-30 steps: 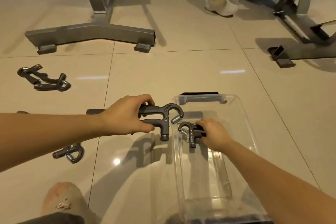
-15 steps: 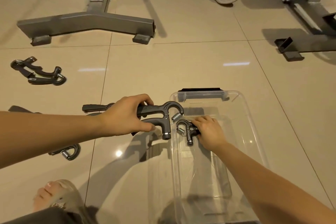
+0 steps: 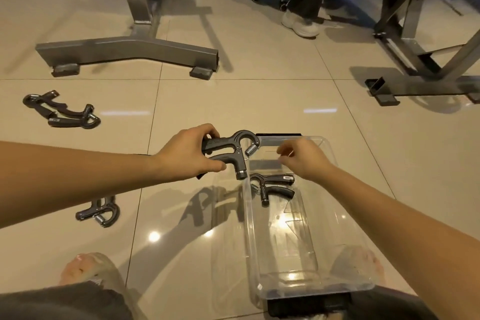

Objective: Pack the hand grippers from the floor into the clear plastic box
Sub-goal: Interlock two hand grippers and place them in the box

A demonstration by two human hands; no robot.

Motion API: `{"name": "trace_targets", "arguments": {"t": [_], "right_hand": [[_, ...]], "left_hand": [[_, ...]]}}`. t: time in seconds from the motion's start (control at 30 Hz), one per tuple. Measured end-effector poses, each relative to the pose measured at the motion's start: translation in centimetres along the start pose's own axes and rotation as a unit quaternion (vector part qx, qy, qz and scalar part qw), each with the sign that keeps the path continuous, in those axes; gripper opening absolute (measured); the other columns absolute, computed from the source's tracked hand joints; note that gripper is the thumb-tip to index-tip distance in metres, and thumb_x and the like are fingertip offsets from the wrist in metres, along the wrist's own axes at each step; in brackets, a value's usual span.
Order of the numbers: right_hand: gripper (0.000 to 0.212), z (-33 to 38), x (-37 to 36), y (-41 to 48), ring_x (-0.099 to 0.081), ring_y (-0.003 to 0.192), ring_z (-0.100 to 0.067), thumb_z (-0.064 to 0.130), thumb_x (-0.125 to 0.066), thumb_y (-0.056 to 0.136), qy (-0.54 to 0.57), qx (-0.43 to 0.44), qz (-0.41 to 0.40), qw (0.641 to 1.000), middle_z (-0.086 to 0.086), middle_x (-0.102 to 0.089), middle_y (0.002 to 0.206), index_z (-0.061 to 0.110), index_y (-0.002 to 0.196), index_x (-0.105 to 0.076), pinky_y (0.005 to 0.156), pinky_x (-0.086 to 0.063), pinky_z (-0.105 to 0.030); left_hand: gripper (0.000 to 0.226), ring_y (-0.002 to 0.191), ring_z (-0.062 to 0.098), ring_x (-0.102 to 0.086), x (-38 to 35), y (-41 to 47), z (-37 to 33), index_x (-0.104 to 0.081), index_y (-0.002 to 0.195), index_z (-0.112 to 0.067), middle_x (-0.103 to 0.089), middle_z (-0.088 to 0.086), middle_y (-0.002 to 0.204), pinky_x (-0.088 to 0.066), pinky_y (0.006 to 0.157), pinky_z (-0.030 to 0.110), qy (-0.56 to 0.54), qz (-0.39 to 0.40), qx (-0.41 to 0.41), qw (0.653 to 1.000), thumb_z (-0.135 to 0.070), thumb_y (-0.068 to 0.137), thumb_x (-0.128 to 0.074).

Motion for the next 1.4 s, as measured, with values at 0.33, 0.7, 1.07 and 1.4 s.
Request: {"name": "trace_targets", "arguments": {"t": [0.33,0.7,1.07,1.4], "right_hand": [[0.034,9.8,4.5,-3.5,-0.073,0.077,-0.025,0.028,-0.076,0.09,0.438,-0.083,0.049,0.894,-0.017,-0.077,0.093,0.002,0.109,-0.068,0.076,-0.061,-0.044],[0.02,10.0,3.0,-3.7,-0.068,0.075,-0.022,0.007,-0.07,0.093,0.506,-0.051,0.091,0.856,-0.018,-0.072,0.09,-0.007,0.106,-0.066,0.072,-0.061,-0.035],[0.019,8.0,4.5,-3.4,-0.066,0.074,-0.017,0.01,-0.072,0.091,0.349,0.086,0.219,0.907,-0.012,-0.072,0.09,0.0,0.106,-0.074,0.067,-0.054,-0.025],[0.076,7.3,2.1,-5.1,-0.063,0.094,-0.009,0.049,-0.087,0.07,0.221,0.054,-0.079,0.971,0.008,-0.063,0.105,0.025,0.131,-0.048,0.083,-0.055,-0.034]], "left_hand": [[0.048,0.053,0.018,-0.07,0.6,-1.8,-1.2,-0.056,0.104,-0.025,-0.069,-0.001,0.084,-0.062,0.062,0.044,-0.061,-0.116,0.039,0.991,-0.035,0.069,-0.087],[0.053,0.07,0.019,-0.07,0.1,-2.4,-2.6,-0.052,0.103,-0.025,-0.068,-0.003,0.085,-0.061,0.07,0.048,-0.055,-0.114,0.025,0.992,-0.053,0.071,-0.083],[0.017,0.069,0.019,-0.068,0.6,-0.9,-3.2,-0.07,0.11,-0.015,-0.074,0.01,0.083,-0.053,0.057,0.032,-0.141,0.001,-0.012,0.99,-0.026,0.1,-0.061],[0.012,0.069,0.036,-0.071,-1.1,0.1,-2.3,-0.054,0.104,-0.003,-0.071,0.027,0.088,-0.064,0.074,0.043,-0.328,-0.041,0.144,0.933,-0.011,0.1,-0.062]]}}
Point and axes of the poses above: each hand's wrist, its own y-axis towards the middle knuckle, its own x-axis out of the back of the hand, z = x × y, the point moved 2 cm from there along y, towards the middle knuckle
